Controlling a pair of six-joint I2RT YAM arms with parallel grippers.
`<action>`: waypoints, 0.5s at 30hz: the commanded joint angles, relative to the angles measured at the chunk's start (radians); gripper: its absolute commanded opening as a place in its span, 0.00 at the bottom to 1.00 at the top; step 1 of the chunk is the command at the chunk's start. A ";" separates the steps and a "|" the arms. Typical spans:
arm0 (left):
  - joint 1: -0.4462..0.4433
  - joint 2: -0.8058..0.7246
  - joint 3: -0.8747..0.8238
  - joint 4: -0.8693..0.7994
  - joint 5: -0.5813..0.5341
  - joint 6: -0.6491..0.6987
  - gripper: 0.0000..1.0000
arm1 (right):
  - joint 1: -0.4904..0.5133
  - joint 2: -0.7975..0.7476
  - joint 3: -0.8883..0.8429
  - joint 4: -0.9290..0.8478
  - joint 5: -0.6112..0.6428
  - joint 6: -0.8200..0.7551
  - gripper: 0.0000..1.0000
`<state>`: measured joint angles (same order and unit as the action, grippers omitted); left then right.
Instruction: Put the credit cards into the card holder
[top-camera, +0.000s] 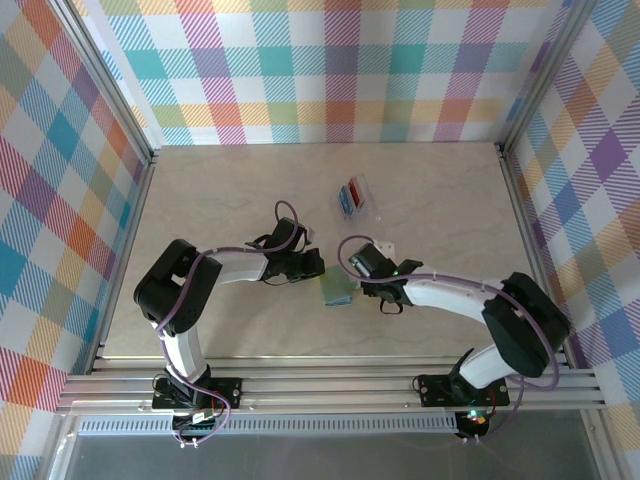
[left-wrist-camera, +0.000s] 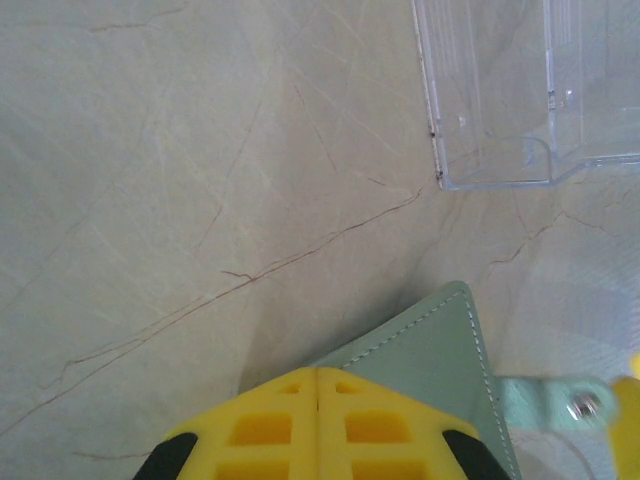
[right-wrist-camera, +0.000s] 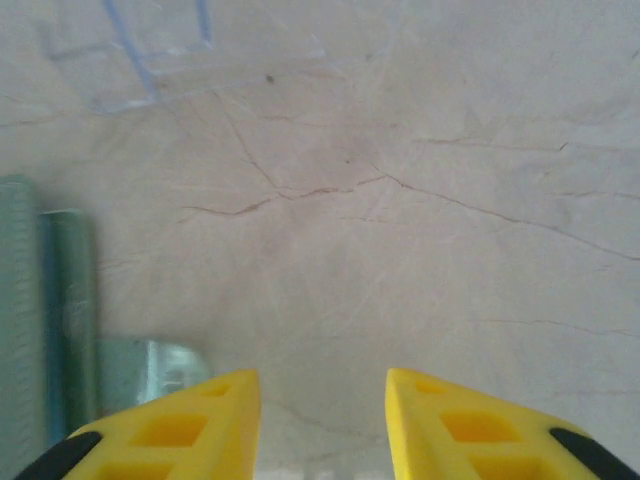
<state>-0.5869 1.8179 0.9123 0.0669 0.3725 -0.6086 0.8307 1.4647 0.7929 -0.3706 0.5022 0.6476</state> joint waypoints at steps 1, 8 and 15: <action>-0.008 0.014 -0.029 -0.093 -0.038 0.026 0.01 | 0.048 -0.039 0.075 -0.068 0.049 -0.029 0.40; -0.010 0.016 -0.030 -0.089 -0.038 0.026 0.01 | 0.056 -0.031 0.107 0.116 -0.367 -0.081 0.38; -0.011 0.013 -0.037 -0.091 -0.045 0.027 0.01 | -0.015 0.075 0.093 0.175 -0.454 -0.037 0.40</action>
<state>-0.5877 1.8179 0.9123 0.0669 0.3717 -0.6086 0.8551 1.5196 0.8974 -0.2447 0.1249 0.5915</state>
